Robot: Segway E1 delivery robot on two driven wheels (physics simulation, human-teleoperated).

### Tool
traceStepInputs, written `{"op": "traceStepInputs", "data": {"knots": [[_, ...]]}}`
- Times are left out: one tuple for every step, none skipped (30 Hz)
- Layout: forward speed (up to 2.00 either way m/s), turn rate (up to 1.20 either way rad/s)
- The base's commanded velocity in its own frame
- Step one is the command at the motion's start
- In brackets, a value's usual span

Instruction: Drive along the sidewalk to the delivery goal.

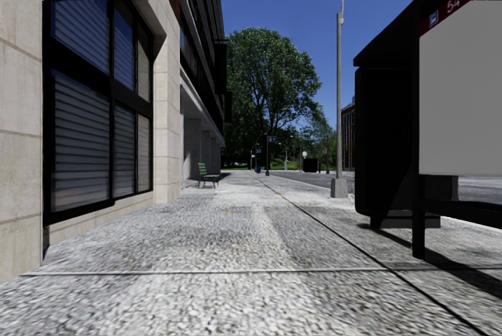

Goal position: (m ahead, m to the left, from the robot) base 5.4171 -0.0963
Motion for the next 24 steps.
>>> {"op": "traceStepInputs", "data": {"knots": [[2.00,0.00],[2.00,-0.46],[2.00,-0.64],[2.00,-0.64],[2.00,-0.69],[2.00,-0.65],[2.00,-0.15],[2.00,-0.15],[2.00,0.00],[2.00,0.00],[2.00,0.00],[2.00,0.00],[2.00,0.00],[2.00,0.00],[2.00,0.00],[2.00,0.00],[2.00,0.00],[2.00,0.00],[2.00,0.00],[2.00,0.00],[2.00,0.00],[2.00,0.00],[2.00,0.00],[2.00,0.00]]}}
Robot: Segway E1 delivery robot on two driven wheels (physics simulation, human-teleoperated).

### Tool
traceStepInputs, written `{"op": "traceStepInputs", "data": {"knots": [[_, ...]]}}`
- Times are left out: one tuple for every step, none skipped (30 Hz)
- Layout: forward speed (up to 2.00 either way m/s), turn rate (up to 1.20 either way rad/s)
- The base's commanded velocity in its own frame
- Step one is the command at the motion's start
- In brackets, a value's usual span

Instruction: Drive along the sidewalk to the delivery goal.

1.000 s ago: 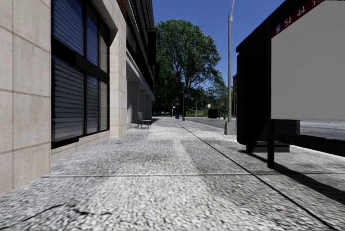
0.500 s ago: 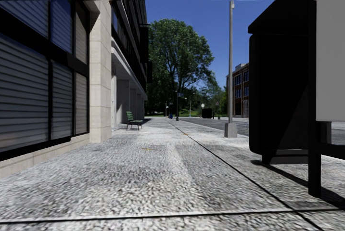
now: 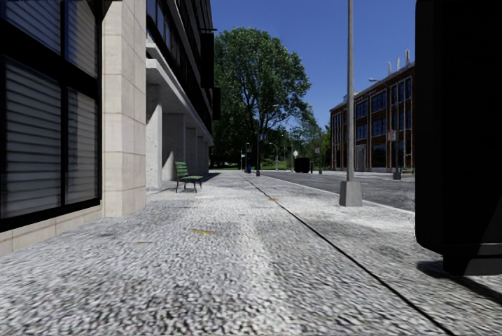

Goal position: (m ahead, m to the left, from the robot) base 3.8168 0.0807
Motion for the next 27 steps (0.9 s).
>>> {"op": "traceStepInputs", "data": {"knots": [[2.00,0.00],[2.00,0.00],[2.00,0.00],[2.00,0.00],[2.00,0.00],[2.00,0.00],[2.00,0.00],[2.00,0.00],[2.00,0.00],[2.00,0.00],[2.00,0.00],[2.00,0.00],[2.00,0.00],[2.00,0.00],[2.00,0.00],[2.00,0.00],[2.00,0.00],[2.00,0.00],[2.00,0.00],[2.00,0.00],[2.00,0.00],[2.00,0.00],[2.00,0.00],[2.00,0.00],[2.00,0.00],[2.00,0.00],[2.00,0.00]]}}
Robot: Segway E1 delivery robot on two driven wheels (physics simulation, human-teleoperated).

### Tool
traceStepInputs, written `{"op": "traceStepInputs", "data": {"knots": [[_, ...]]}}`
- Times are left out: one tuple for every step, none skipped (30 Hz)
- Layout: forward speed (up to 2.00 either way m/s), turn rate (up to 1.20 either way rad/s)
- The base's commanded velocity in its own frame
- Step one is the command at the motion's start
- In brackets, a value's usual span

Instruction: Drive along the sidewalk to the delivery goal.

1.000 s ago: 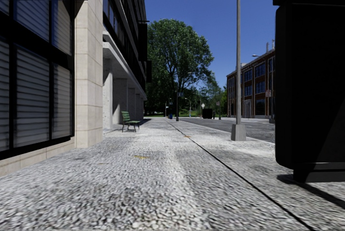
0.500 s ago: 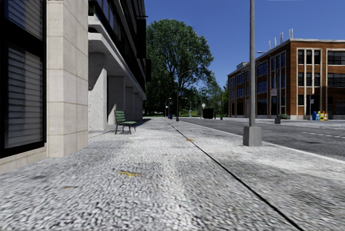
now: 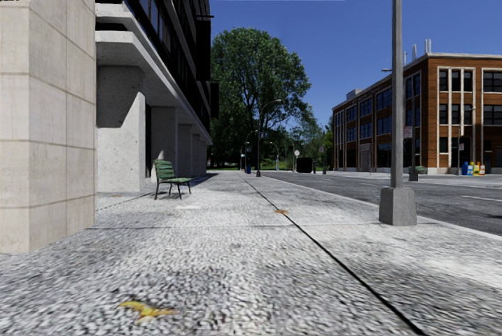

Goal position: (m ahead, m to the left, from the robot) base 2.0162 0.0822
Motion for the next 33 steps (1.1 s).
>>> {"op": "traceStepInputs", "data": {"knots": [[2.00,0.00],[2.00,0.00],[2.00,0.00],[2.00,0.00],[2.00,0.00],[2.00,0.00],[2.00,0.00],[2.00,0.00],[2.00,0.00],[2.00,0.00],[2.00,0.00],[2.00,0.00],[2.00,0.00],[2.00,0.00],[2.00,0.00],[2.00,0.00],[2.00,0.00],[2.00,0.00],[2.00,0.00],[2.00,0.00],[2.00,0.00],[2.00,0.00],[2.00,0.00],[2.00,0.00],[2.00,0.00],[2.00,0.00],[2.00,0.00],[1.82,0.00],[1.62,0.00],[1.54,0.00],[1.54,0.00],[1.49,0.00],[1.46,0.00]]}}
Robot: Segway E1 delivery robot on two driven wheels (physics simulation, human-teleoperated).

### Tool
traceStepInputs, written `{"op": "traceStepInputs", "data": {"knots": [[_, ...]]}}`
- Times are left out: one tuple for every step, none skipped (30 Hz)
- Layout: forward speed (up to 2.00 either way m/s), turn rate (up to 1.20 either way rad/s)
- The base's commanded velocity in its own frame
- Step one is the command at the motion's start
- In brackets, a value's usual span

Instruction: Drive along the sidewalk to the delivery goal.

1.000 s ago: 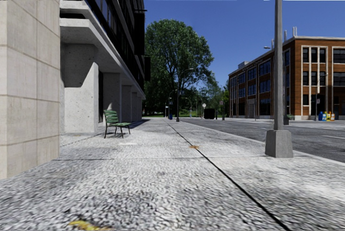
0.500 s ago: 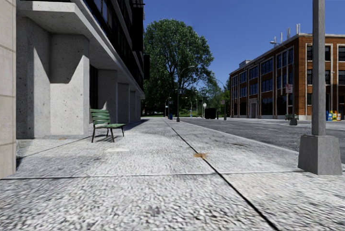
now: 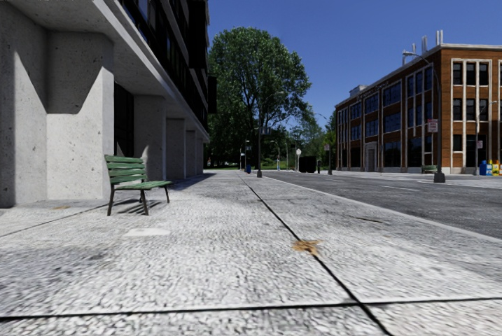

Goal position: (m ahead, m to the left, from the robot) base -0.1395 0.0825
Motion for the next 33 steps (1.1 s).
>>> {"op": "traceStepInputs", "data": {"knots": [[1.39,0.00],[1.39,0.00],[1.27,0.00],[0.00,0.00],[0.00,0.00],[0.00,0.00],[0.00,0.00],[0.00,0.00],[0.00,0.00],[0.00,0.00],[0.00,0.00],[0.00,0.00],[0.00,0.00],[0.00,0.00],[0.00,0.00],[0.00,0.00],[0.00,0.00],[0.00,0.00],[0.00,0.00],[0.00,0.00],[0.00,0.00],[0.00,0.00],[0.00,0.00],[0.00,0.00],[0.00,0.00],[0.00,0.00],[0.00,0.00],[0.00,0.00],[0.00,0.00],[0.00,0.00],[0.00,0.00],[0.00,0.00],[0.00,0.00]]}}
